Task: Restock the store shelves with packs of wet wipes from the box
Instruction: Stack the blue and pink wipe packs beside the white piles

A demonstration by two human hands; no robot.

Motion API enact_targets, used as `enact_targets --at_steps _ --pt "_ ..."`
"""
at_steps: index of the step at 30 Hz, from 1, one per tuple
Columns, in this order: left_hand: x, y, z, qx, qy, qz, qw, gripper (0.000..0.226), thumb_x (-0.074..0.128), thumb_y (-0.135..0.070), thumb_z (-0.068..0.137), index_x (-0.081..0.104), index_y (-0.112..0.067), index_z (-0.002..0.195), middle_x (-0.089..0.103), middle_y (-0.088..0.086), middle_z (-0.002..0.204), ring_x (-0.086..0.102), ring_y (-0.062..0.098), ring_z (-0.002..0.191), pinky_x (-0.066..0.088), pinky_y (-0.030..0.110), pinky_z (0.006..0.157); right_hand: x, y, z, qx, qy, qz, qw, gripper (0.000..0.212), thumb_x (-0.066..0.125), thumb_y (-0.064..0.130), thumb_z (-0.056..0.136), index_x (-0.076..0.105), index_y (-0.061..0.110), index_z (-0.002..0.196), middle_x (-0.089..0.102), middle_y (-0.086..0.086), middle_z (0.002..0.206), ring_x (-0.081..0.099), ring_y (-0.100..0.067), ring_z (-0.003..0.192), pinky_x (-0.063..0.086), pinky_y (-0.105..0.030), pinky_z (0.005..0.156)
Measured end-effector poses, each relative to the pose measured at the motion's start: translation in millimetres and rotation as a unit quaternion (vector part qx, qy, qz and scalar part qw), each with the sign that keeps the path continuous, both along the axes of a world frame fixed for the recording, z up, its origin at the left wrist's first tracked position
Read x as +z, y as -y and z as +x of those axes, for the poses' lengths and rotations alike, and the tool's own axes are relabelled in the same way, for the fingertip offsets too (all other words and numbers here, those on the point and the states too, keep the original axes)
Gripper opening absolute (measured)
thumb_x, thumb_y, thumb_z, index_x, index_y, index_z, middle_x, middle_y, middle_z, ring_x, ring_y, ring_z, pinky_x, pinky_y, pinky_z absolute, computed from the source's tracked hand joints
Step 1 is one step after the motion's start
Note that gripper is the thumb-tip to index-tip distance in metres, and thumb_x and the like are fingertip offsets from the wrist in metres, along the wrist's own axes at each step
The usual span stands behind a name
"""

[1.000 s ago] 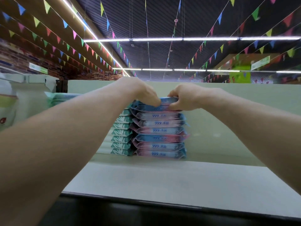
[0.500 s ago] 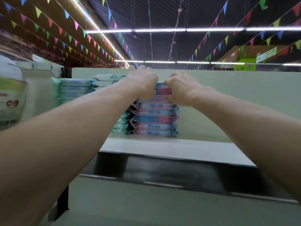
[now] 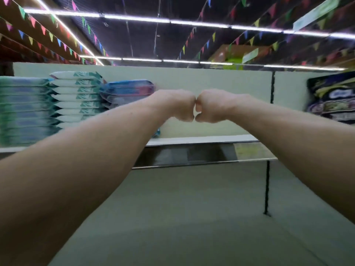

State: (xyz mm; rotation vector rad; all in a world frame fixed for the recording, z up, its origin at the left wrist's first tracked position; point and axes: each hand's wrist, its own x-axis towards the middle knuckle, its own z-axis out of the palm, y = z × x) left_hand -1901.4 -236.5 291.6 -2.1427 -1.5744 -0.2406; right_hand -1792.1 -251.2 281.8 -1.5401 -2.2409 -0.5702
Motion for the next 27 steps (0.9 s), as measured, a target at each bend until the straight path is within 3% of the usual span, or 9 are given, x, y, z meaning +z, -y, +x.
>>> enact_targets --at_steps 4,7,11,16,19,22,27 --pt "-6 11 39 -0.084 -0.009 0.008 0.996 0.033 0.055 -0.024 0.095 0.055 -0.013 0.125 0.058 0.005 0.110 0.053 0.026 0.102 0.042 0.033 0.087 -6 35 34 -0.097 -0.012 -0.003 0.995 0.032 0.060 0.023 0.091 0.057 0.019 0.123 0.051 0.000 0.098 0.048 -0.020 0.089 0.044 -0.031 0.081" --pt "-11 28 72 -0.157 -0.009 0.011 0.988 0.033 0.054 -0.026 0.095 0.055 -0.015 0.126 0.059 0.005 0.119 0.055 0.025 0.108 0.044 0.033 0.089 -12 67 60 -0.179 -0.013 -0.004 0.984 0.029 0.059 0.023 0.092 0.058 0.018 0.120 0.052 0.000 0.091 0.051 -0.023 0.085 0.045 -0.030 0.075" --pt "-17 57 112 -0.240 0.001 0.021 0.971 0.029 0.055 -0.024 0.091 0.061 -0.017 0.118 0.064 0.001 0.113 0.060 0.024 0.101 0.051 0.033 0.081 -20 116 91 -0.290 -0.006 -0.001 0.957 0.013 0.057 0.019 0.090 0.062 0.012 0.099 0.056 -0.004 0.080 0.059 -0.029 0.086 0.042 -0.028 0.067" --pt "-35 122 163 -0.355 0.008 0.013 0.935 0.013 0.054 -0.024 0.088 0.059 -0.019 0.099 0.059 0.002 0.093 0.056 0.024 0.080 0.046 0.031 0.066 -36 196 132 -0.412 -0.011 -0.019 0.911 0.018 0.059 0.021 0.087 0.065 0.009 0.098 0.053 -0.006 0.077 0.054 -0.026 0.076 0.048 -0.030 0.070" --pt "-53 174 200 -0.411 -0.010 -0.008 0.912 0.014 0.055 -0.021 0.087 0.058 -0.018 0.100 0.059 0.003 0.096 0.056 0.024 0.081 0.048 0.032 0.069 -51 259 153 -0.468 -0.019 -0.042 0.882 0.011 0.059 0.019 0.088 0.061 0.014 0.098 0.053 -0.007 0.079 0.052 -0.026 0.076 0.041 -0.026 0.066" --pt "-73 236 240 -0.462 -0.050 -0.041 0.884 0.015 0.054 -0.022 0.088 0.058 -0.018 0.103 0.061 0.003 0.106 0.057 0.026 0.090 0.052 0.041 0.084 -68 329 172 -0.520 -0.039 -0.071 0.851 0.005 0.058 0.016 0.089 0.054 0.013 0.092 0.053 -0.009 0.081 0.051 -0.027 0.077 0.038 -0.028 0.064" --pt "-112 359 289 -0.562 -0.058 -0.090 0.820 0.021 0.054 -0.030 0.090 0.059 -0.020 0.108 0.056 0.001 0.095 0.055 0.025 0.085 0.049 0.037 0.078 -102 459 205 -0.613 -0.085 -0.090 0.780 0.016 0.059 0.024 0.090 0.057 0.010 0.081 0.055 -0.010 0.080 0.055 -0.028 0.076 0.046 -0.029 0.066"
